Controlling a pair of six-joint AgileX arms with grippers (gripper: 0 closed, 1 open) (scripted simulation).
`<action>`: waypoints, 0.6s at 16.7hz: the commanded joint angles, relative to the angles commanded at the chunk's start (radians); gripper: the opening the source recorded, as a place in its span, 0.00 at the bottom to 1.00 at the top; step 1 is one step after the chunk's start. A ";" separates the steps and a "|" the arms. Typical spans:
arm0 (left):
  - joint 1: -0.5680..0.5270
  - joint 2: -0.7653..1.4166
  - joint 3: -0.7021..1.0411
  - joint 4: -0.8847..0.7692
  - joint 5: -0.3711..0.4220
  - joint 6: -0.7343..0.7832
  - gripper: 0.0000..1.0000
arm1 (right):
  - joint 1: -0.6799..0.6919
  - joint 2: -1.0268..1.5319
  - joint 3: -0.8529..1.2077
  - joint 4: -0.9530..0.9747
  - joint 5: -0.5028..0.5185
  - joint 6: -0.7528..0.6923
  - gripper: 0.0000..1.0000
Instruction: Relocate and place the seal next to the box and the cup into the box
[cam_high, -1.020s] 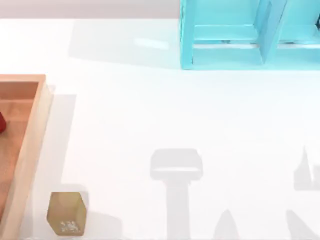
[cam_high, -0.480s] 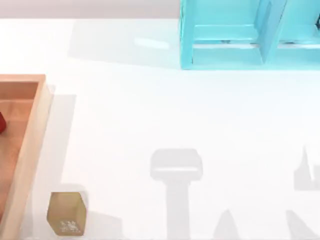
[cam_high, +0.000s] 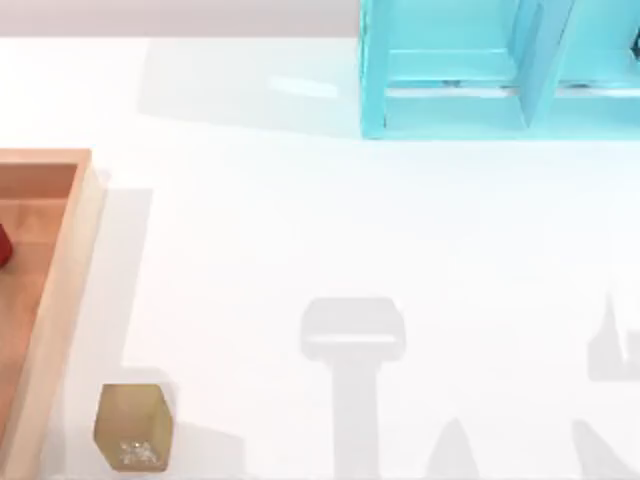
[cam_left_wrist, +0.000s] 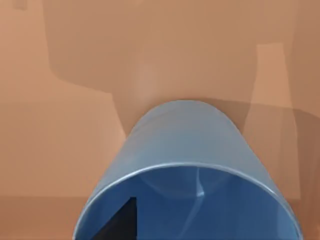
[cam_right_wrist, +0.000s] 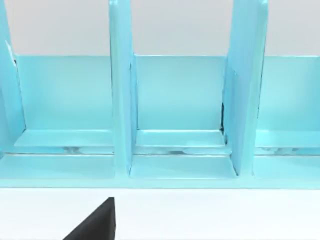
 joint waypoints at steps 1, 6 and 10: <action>0.000 0.000 0.000 0.000 0.000 0.000 1.00 | 0.000 0.000 0.000 0.000 0.000 0.000 1.00; -0.001 -0.001 0.000 0.000 0.000 0.000 1.00 | 0.000 0.000 0.000 0.000 0.000 0.000 1.00; -0.003 -0.012 0.066 -0.071 0.001 0.001 1.00 | 0.000 0.000 0.000 0.000 0.000 0.000 1.00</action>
